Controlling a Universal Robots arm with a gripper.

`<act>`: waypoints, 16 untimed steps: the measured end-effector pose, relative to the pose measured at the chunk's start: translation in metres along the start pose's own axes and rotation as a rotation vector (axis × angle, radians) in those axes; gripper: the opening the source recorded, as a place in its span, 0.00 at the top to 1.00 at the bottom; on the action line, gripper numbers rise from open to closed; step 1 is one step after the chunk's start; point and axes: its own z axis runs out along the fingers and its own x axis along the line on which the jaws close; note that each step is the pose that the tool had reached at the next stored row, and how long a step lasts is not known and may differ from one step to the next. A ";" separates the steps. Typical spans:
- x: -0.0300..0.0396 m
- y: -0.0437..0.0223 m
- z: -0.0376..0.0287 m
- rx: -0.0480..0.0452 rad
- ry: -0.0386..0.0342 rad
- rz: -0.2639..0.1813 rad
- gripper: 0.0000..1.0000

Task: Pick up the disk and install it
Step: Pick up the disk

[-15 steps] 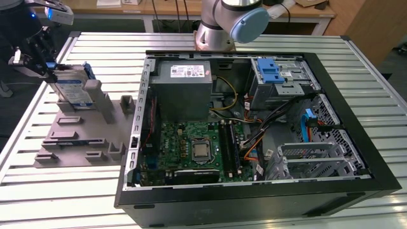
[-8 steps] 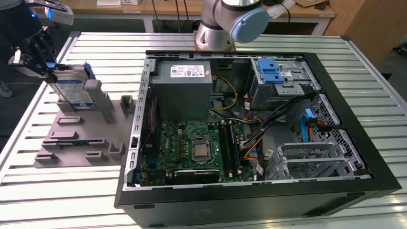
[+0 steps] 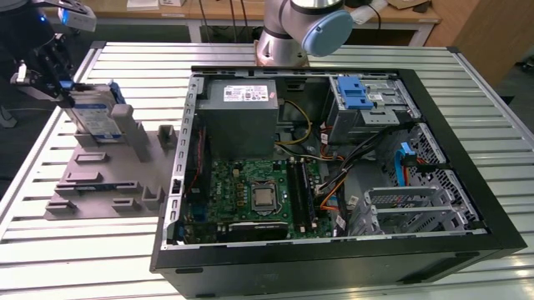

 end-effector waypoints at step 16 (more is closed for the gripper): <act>-0.0004 0.0002 -0.0191 0.0005 -0.0002 0.000 0.64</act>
